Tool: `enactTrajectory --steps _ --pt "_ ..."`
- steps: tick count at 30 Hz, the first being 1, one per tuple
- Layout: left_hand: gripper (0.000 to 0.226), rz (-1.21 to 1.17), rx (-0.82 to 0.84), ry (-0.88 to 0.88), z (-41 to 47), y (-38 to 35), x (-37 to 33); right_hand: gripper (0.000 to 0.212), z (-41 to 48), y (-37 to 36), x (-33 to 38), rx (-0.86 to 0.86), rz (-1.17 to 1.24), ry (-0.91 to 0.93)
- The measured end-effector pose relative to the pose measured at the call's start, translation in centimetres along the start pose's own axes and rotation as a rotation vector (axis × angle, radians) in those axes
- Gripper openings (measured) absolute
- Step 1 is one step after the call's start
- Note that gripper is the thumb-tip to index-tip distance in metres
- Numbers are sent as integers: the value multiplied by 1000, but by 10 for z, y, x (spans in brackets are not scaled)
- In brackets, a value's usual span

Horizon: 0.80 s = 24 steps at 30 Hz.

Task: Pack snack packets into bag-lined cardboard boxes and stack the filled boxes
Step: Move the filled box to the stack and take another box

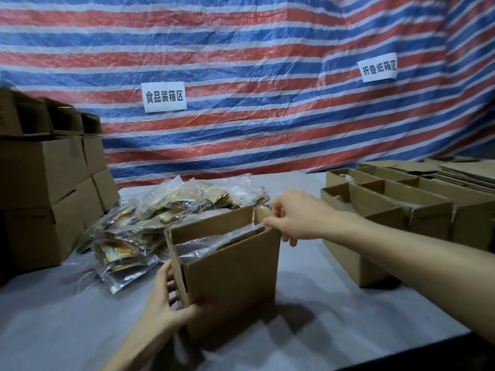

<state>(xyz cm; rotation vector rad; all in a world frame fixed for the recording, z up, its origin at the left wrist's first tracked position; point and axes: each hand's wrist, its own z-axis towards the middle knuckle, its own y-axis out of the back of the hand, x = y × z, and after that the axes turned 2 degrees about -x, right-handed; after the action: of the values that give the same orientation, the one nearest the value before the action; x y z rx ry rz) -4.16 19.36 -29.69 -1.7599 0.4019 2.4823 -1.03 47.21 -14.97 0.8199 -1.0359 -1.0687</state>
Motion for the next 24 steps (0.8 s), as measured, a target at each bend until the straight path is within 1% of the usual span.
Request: enactTrajectory --steps 2,5,9,13,15,17,21,24 --pt "124 26 12 17 -1 -7 -7 24 -1 6 -6 13 17 -16" --pt "113 85 -31 21 0 -26 -15 21 -4 17 -20 -16 29 -54" --pt "126 168 -75 46 14 -60 -17 15 -12 34 -48 -139 11 -80" --pt "110 212 -134 57 42 -101 -20 7 -22 51 -81 -238 -28 -82" --pt "102 225 -160 64 59 -123 -21 6 -25 56 -97 -248 -49 -88" --pt "99 244 -180 81 78 -144 -22 7 -28 58 -114 -235 -72 -112" --pt "118 302 -248 125 120 -182 -20 13 -26 57 -144 -201 -100 -156" --pt "131 340 -303 189 151 -210 -18 24 -17 60 -165 -191 -94 -171"
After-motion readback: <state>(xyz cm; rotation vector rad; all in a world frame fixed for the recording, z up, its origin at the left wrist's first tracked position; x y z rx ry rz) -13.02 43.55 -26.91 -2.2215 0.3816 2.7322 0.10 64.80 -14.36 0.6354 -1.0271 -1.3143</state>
